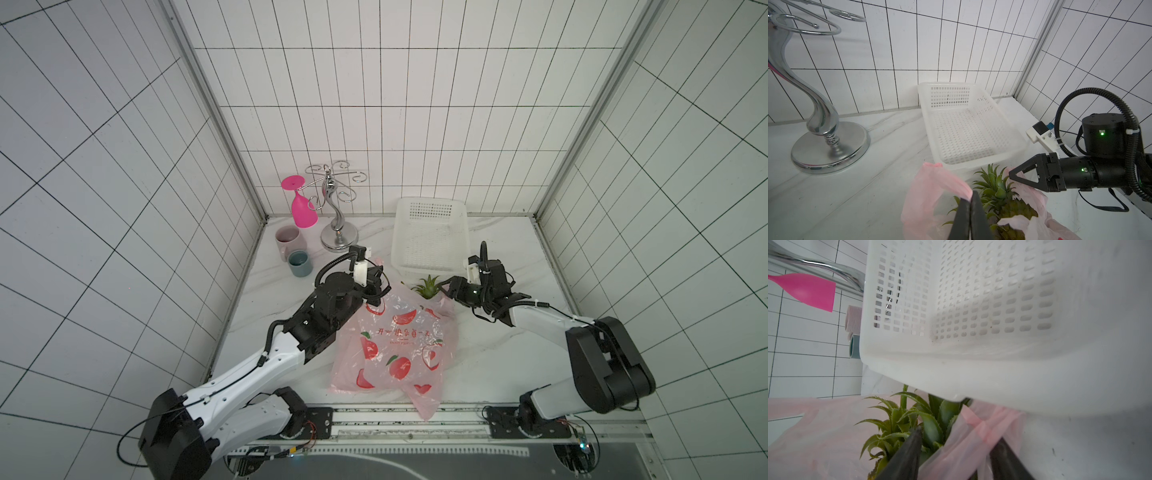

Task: Place the pineapple into a plastic bag & tie a knot
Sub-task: Adjust the plastic bag at the center of the board.

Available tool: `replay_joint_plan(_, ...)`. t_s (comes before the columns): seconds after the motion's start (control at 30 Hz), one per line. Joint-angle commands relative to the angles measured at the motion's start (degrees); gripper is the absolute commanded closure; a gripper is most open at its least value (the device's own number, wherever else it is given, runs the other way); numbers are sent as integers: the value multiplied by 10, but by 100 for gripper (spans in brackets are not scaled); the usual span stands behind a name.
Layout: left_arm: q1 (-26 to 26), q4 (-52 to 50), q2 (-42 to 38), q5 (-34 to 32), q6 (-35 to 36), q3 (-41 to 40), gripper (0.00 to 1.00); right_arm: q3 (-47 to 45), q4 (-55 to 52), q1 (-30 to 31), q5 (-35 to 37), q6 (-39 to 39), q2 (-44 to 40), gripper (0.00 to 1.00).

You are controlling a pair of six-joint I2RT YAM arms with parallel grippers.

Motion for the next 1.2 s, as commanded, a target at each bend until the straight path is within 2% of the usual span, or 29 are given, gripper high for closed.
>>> replay_joint_plan(0.0,-5,7,4,1,-8,-7,100,-33,58,-6,-15,33,-2,67)
replay_joint_plan(0.17,-7,1,0,-1,-9,-9,100,-67,128,-10,-39,74,-21,100)
replay_joint_plan(0.27,-7,-3,-10,-3,-12,-14,100,-102,172,-14,-53,100,-65,100)
replay_joint_plan(0.43,-8,-13,-39,-8,-20,-26,100,-156,173,-14,-53,118,-204,100)
replay_joint_plan(0.57,-8,-17,-64,-13,-28,-35,100,-155,124,-13,-37,92,-322,100)
replay_joint_plan(0.63,-7,-15,-72,-19,-32,-36,100,-131,107,-13,-38,61,-351,100)
replay_joint_plan(0.9,-7,20,-74,-64,-16,1,100,57,72,-13,-71,-81,-307,100)
replay_joint_plan(1.17,-7,47,-94,-89,28,62,100,242,14,-14,-94,-145,-276,100)
